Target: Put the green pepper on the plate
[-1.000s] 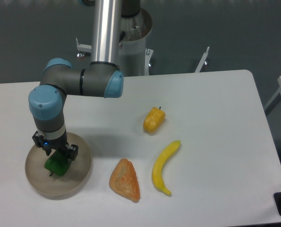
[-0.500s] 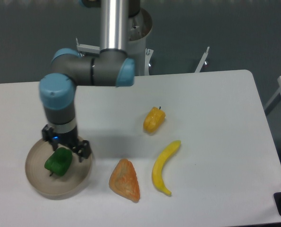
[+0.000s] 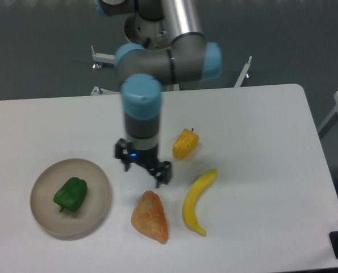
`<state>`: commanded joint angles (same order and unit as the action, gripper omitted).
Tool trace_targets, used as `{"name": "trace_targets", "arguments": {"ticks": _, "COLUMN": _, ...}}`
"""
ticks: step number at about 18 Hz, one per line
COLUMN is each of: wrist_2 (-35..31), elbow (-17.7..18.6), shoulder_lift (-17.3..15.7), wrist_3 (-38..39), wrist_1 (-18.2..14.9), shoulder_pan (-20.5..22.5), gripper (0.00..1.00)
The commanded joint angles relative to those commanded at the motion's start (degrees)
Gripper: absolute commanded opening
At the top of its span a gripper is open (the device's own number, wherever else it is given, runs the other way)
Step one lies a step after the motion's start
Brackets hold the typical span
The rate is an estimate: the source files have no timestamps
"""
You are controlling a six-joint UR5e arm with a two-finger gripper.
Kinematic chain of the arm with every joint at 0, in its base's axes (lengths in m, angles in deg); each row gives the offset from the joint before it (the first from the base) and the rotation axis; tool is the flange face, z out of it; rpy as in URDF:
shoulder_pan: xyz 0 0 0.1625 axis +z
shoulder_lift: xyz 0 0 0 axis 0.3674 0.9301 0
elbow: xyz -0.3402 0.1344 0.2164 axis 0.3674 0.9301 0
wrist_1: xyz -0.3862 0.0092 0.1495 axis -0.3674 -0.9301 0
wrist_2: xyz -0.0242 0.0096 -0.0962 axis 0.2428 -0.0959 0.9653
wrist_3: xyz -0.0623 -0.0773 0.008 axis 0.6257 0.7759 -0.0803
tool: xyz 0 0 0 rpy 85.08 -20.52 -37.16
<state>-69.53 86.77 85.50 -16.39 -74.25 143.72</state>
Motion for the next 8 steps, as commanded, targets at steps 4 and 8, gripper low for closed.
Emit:
{"name": "trace_targets", "arguments": {"ticks": 4, "wrist_2": -1.59, "elbow": -0.52, "shoulder_lift": 0.17, "wrist_3": -1.94, "wrist_1": 0.00, "shoulder_pan": 0.71, "gripper": 0.99}}
{"name": "trace_targets", "arguments": {"ticks": 8, "wrist_2": -1.76, "elbow": -0.53, "shoulder_lift": 0.53, "wrist_3": -2.47, "wrist_1": 0.18, "shoulder_pan": 0.88, "gripper": 0.99}}
